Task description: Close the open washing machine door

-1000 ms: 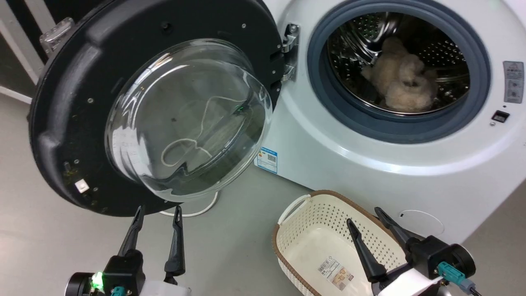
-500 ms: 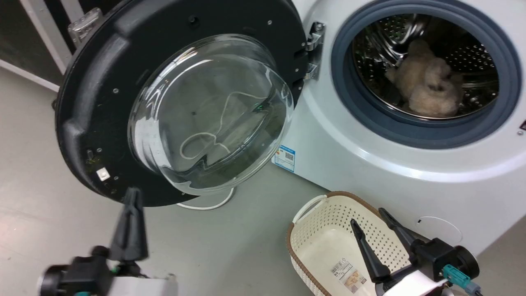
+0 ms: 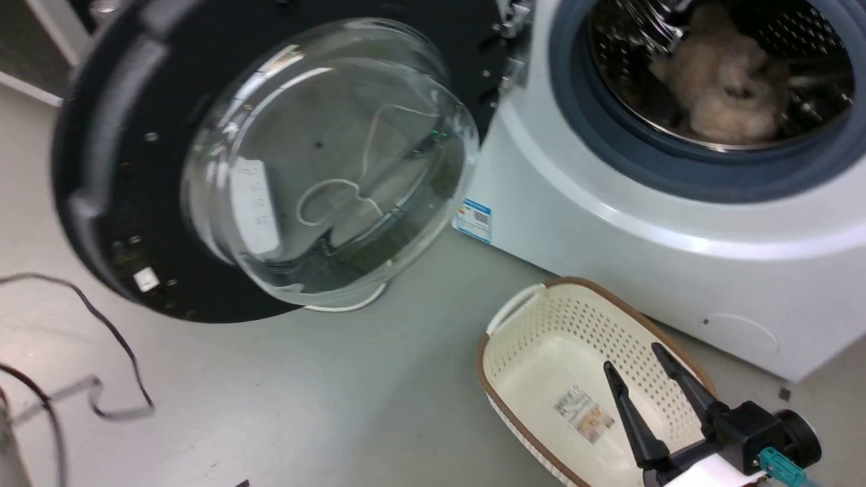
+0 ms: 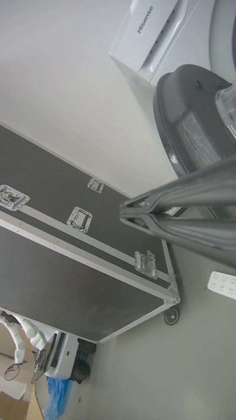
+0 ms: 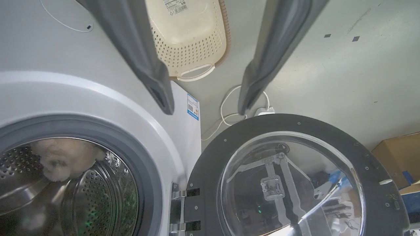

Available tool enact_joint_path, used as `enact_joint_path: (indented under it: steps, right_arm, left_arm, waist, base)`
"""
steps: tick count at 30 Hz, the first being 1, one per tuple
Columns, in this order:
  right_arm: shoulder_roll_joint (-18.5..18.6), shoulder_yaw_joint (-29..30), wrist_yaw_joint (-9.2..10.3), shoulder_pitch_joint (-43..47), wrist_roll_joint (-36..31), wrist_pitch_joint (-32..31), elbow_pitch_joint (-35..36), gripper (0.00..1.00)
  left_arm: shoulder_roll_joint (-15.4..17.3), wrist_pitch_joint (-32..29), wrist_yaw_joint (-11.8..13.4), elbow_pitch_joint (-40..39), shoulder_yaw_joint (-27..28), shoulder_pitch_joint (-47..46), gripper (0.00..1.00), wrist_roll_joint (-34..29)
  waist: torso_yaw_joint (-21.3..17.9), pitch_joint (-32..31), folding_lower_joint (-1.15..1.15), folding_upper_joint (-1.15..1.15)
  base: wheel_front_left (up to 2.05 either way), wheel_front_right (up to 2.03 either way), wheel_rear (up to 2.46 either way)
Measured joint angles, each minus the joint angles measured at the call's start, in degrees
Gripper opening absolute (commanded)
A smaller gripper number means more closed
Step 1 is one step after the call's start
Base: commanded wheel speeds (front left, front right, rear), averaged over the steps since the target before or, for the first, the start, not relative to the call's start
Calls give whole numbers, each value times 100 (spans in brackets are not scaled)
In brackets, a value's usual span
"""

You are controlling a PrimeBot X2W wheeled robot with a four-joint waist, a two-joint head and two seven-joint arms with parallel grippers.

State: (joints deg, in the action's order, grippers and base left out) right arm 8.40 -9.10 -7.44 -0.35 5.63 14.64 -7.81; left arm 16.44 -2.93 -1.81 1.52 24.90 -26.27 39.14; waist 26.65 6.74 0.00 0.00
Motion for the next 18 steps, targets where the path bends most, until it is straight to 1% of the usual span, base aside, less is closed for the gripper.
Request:
enact_joint_path:
  steps: [5, 9, 12, 15, 18]
  right_arm:
    - [112, -51, 0, -22, 26, 10, 18, 100]
    - [188, -114, 0, -72, 53, 10, 20, 100]
    - [235, -165, 0, -136, 85, 10, 21, 100]
    - [259, -190, 0, -159, 111, 10, 18, 100]
    - [267, -189, 0, -159, 127, 10, 15, 100]
  left_arm:
    - [410, -876, 214, 1074, 207, -697, 0, 600]
    - [593, -1419, 426, 1836, 287, -1005, 0, 876]
    - [683, -1909, 578, 2298, 461, -1121, 0, 1223]
    - [778, -2364, 626, 2583, 570, -1162, 0, 1512]
    - [810, -2825, 568, 2689, 578, -1161, 0, 1760]
  waist:
    - [-207, 174, 0, 0]
    - [-351, 293, 1, 0]
    - [-450, 363, 0, 0]
    - [-543, 406, 0, 0]
    - [-595, 415, 0, 0]
  base:
    - [0, 0, 0]
    - [0, 0, 0]
    - [0, 0, 0]
    - [0, 0, 0]
    - [0, 0, 0]
